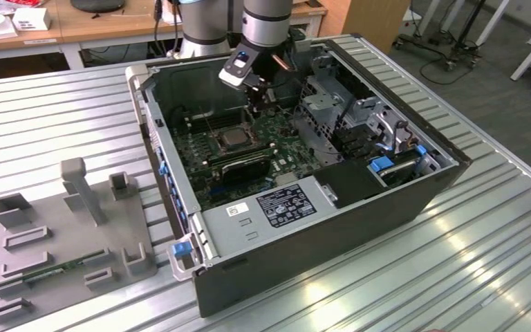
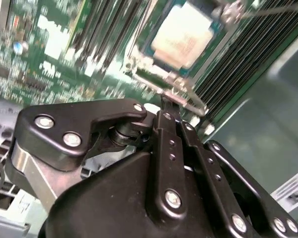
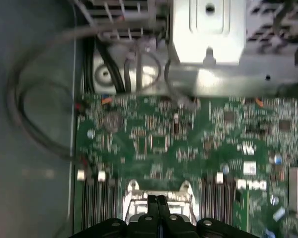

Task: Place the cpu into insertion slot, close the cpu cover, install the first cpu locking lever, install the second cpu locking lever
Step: 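Close the cpu cover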

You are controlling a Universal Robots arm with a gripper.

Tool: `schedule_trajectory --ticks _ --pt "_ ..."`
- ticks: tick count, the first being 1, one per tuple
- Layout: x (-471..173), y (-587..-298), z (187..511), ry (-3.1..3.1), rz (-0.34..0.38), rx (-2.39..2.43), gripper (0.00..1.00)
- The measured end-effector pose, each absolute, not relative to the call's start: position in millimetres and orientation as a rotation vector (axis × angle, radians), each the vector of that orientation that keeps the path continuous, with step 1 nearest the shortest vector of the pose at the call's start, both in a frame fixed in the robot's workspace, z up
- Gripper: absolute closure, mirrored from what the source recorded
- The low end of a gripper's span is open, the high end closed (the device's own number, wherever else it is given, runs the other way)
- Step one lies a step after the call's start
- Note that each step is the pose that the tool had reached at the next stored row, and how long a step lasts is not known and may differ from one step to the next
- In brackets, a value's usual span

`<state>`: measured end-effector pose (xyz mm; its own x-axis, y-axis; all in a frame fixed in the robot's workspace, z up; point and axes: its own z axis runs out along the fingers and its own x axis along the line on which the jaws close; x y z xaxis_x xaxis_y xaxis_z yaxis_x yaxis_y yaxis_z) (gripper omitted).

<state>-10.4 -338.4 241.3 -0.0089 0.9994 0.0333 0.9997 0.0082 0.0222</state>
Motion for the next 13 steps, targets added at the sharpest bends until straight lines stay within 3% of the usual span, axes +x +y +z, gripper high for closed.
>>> schedule_trajectory --ticks 13 --pt "-40 -338 241 -2.225 -0.062 -2.206 0.89"
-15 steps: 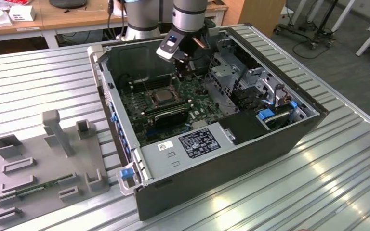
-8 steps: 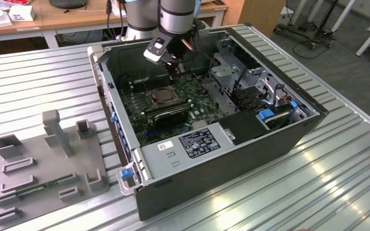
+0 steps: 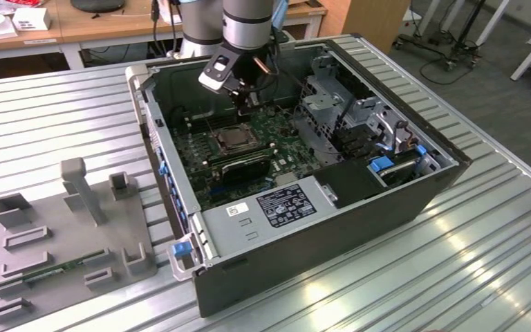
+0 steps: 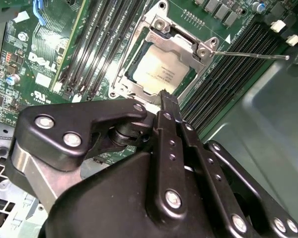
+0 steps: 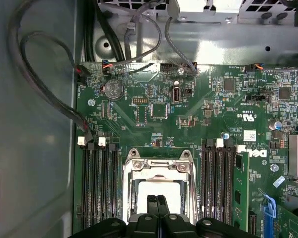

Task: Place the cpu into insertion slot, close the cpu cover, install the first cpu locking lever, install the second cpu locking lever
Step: 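Close the cpu cover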

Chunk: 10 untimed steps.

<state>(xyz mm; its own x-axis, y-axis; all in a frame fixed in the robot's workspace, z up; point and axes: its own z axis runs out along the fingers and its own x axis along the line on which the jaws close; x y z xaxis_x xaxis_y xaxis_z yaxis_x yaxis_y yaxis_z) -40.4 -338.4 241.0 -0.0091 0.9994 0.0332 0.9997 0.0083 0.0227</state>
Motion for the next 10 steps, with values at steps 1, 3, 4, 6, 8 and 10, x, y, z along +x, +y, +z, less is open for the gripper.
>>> schedule_trajectory --ticks 1,3,4,6,8,10 --pt "-40.4 -338.4 241.0 -2.225 -0.062 -2.206 0.89" --pt "-40.4 -338.5 241.1 -2.225 -0.062 -2.206 0.89" --pt "-40.5 -338.5 241.1 -2.225 -0.061 -2.206 0.89" --pt "-40.5 -338.4 240.8 -2.22 -0.051 -2.201 0.89" --pt "-40.5 -338.4 240.6 -2.212 -0.034 -2.194 0.89" --pt "-40.5 -338.4 239.9 -2.205 -0.018 -2.187 0.89"
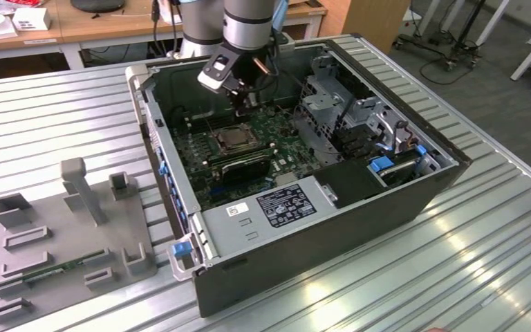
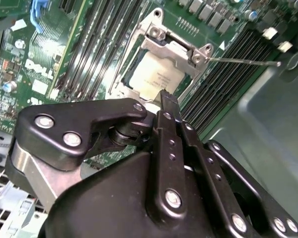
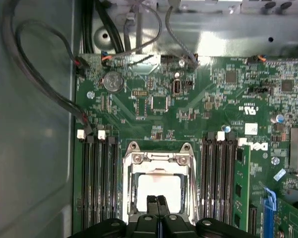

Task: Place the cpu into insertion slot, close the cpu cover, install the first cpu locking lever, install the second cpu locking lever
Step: 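Close the cpu cover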

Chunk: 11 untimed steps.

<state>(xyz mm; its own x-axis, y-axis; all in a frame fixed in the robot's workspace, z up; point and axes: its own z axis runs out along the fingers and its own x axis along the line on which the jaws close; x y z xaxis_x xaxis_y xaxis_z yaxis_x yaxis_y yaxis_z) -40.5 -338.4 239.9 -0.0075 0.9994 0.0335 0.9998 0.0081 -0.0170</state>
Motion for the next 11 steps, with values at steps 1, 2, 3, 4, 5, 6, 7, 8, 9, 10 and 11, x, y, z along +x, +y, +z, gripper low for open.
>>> schedule_trajectory --ticks 1,2,3,4,5,6,7,8,9,10,11 --pt "-40.5 -338.4 239.5 -2.201 -0.01 -2.184 0.89" --pt "-40.5 -338.4 239.0 -2.198 -0.003 -2.181 0.89" --pt "-40.5 -338.4 238.7 -2.197 0.0 -2.18 0.89" --pt "-40.6 -338.5 238.8 -2.197 0.0 -2.18 0.89" --pt "-40.6 -338.5 238.8 -2.197 0.0 -2.18 0.89" --pt "-40.6 -338.5 238.7 -2.197 0.0 -2.18 0.89" --pt "-40.6 -338.5 238.7 -2.197 0.0 -2.18 0.89" --pt "-40.8 -338.4 238.7 -2.197 0.0 -2.18 0.89" --pt "-41.6 -338.4 238.6 -2.197 -0.002 -2.181 0.89" --pt "-43.3 -338.5 238.5 -2.199 -0.004 -2.182 0.89" --pt "-45.1 -338.4 238.1 -2.201 -0.007 -2.184 0.89"
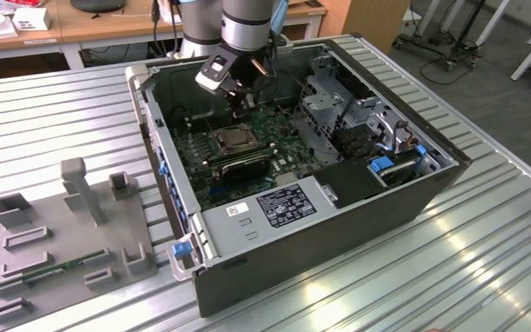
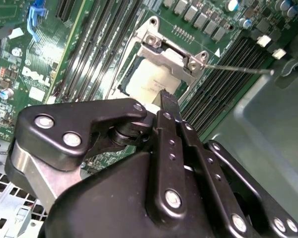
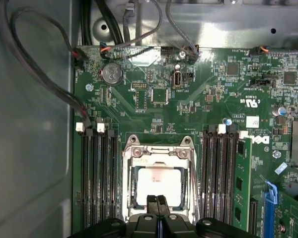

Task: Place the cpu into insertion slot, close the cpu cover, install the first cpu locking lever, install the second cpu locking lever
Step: 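Close the cpu cover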

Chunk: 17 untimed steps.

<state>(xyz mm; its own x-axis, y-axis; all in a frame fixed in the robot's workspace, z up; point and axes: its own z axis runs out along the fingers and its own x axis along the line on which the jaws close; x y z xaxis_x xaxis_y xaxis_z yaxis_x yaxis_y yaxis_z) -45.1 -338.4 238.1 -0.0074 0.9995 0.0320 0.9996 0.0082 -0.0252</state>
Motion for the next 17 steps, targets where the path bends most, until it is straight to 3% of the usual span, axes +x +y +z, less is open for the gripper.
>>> schedule_trajectory --ticks 17 --pt "-64 -338 233 -2.243 -0.048 -2.224 0.89"
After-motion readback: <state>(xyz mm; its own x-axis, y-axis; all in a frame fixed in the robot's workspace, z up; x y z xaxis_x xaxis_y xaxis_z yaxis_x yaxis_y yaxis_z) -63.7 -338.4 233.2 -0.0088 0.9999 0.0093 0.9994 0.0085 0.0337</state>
